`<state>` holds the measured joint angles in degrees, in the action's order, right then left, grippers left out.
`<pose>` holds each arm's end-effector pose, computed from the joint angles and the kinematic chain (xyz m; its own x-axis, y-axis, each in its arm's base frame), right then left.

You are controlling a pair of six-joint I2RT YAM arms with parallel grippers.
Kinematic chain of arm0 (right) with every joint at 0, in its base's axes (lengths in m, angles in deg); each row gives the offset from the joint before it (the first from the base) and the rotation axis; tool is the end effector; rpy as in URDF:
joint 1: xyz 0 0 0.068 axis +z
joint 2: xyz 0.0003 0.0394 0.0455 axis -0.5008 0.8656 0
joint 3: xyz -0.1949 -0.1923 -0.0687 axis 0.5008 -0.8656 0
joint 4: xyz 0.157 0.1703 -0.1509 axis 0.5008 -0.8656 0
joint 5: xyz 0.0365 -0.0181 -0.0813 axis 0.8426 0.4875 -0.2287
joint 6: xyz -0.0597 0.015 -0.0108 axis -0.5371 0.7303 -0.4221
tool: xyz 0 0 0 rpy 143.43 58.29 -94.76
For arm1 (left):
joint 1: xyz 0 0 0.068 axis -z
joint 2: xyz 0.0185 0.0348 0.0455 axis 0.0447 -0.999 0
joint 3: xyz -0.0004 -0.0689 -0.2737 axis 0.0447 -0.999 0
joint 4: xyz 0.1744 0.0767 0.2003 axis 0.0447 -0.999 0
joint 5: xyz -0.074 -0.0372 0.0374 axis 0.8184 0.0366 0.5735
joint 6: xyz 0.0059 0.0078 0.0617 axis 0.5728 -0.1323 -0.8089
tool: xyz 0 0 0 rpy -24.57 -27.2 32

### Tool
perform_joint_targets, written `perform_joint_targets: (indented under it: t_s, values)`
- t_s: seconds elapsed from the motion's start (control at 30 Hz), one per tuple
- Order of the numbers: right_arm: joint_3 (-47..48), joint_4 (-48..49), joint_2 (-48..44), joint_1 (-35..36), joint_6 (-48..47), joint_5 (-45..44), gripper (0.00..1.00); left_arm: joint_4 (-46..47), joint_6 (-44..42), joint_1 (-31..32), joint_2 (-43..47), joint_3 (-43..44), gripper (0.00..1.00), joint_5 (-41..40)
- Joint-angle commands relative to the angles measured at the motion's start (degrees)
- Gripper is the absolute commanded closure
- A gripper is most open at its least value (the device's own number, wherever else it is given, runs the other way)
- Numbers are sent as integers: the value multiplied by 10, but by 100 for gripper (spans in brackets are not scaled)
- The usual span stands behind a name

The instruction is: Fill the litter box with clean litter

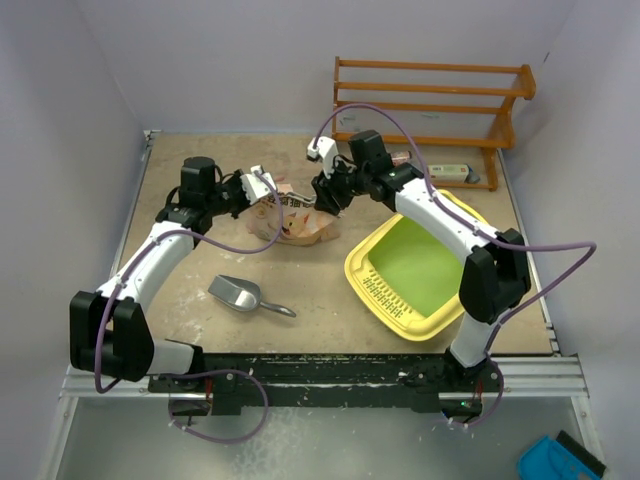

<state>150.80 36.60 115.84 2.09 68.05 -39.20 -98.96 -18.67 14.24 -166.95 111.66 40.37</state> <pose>0.3627 0.2517 0.3236 -0.2048 -0.4298 -0.8794 -0.8808 0.4728 -0.0260 0.3157 -0.0904 0.2929 0.0970 0.5963 -0.7969 0.7746 0.4576 0.4367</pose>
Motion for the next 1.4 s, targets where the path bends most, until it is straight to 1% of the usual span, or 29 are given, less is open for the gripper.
perform_joint_targets:
  t_s: [0.0,0.1,0.17,0.23,0.3,0.33,0.4,0.53,0.6,0.7,0.77,0.8,0.83,1.03,1.07,1.17,1.23,1.3,1.37]
  values:
    - [13,19,5,1,11,6,49,9,18,12,-3,10,100,65]
    - [17,18,12,2,13,7,50,9,18,12,-4,10,100,65]
    - [18,18,14,2,15,4,54,9,18,12,-4,10,100,65]
    - [19,18,16,2,18,-1,67,9,18,12,-5,10,100,65]
    - [17,19,15,2,20,-9,85,9,19,12,-5,9,100,65]
    - [16,20,14,2,21,-11,91,9,19,12,-5,10,100,64]
    - [12,24,7,2,23,-14,100,9,20,12,-5,11,100,61]
    - [4,32,-11,2,30,-24,100,19,33,12,-4,11,100,51]
    - [2,32,-20,2,33,-27,100,25,44,12,-2,12,96,51]
    - [5,26,-35,2,37,-40,100,34,63,12,9,15,85,53]
    - [7,17,-49,2,44,-44,100,45,78,12,22,14,81,48]
    - [9,11,-57,2,46,-46,100,48,83,12,30,15,73,45]
    - [11,7,-64,2,47,-47,100,52,87,12,38,14,68,43]
    - [19,-19,-119,2,72,-50,100,106,140,12,87,-10,63,28]
    - [9,-25,-139,2,89,-52,100,126,173,12,100,-17,63,7]
    - [-11,-38,-173,2,115,-30,100,159,236,12,111,-23,65,-37]
    - [-30,-49,-192,6,139,-10,100,168,287,12,112,-18,65,-89]
    - [-54,-68,-208,21,157,-8,100,156,336,12,104,0,64,-151]
    - [-78,-88,-220,58,160,-36,100,112,359,12,90,29,62,-190]
